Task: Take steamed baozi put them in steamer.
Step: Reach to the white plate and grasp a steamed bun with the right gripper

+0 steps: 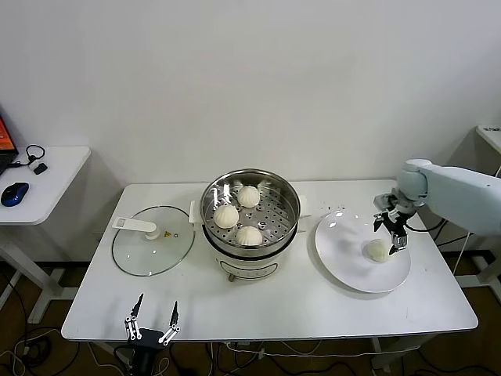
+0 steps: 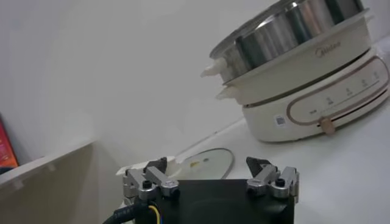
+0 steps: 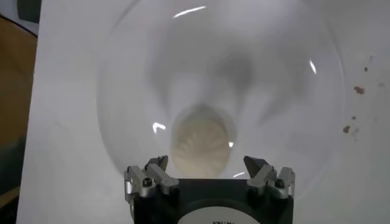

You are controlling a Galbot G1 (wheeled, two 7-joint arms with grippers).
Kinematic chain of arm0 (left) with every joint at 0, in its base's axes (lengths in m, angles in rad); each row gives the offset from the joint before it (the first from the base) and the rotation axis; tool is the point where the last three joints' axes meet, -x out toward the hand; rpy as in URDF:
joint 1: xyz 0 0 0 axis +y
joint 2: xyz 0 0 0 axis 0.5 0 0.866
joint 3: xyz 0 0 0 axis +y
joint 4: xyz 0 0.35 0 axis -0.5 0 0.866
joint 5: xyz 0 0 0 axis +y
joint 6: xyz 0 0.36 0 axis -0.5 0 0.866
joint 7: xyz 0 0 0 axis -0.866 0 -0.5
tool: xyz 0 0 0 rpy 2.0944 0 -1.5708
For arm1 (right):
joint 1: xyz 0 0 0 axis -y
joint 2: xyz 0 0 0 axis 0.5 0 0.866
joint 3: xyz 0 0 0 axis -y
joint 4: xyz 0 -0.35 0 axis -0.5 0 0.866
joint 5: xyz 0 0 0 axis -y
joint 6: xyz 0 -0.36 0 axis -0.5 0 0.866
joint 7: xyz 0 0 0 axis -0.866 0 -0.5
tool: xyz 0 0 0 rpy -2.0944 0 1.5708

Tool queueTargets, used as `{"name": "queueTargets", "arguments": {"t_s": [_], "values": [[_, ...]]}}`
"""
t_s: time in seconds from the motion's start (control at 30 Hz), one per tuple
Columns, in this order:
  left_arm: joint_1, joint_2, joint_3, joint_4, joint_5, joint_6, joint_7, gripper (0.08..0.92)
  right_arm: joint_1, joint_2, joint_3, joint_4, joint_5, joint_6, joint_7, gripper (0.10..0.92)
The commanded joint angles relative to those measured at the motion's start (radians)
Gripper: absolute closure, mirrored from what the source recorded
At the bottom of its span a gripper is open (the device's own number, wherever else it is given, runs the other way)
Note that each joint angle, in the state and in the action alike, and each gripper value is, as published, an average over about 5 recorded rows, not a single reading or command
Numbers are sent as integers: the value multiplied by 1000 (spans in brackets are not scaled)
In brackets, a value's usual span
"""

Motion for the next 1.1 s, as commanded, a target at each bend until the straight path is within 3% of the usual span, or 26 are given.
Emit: {"name": "queueTargets", "arguments": {"t_s": [0.03,0.6,0.93,1.1], "values": [[0,-49,1,2,3,0,-1,177,-78,-4,82,-46,-43,-3,3,203],[6,-49,4,-4,7,2,-5,177,-120,0,121,-49,-66,-7,10,206],[6,-49,5,-6,11,1,-7,177,-98,-9,120,-32,-68,-8,14,413],[6,-49,7,-8,13,0,-6,177,-10,-34,44,36,-2,-19,10,444]]}}
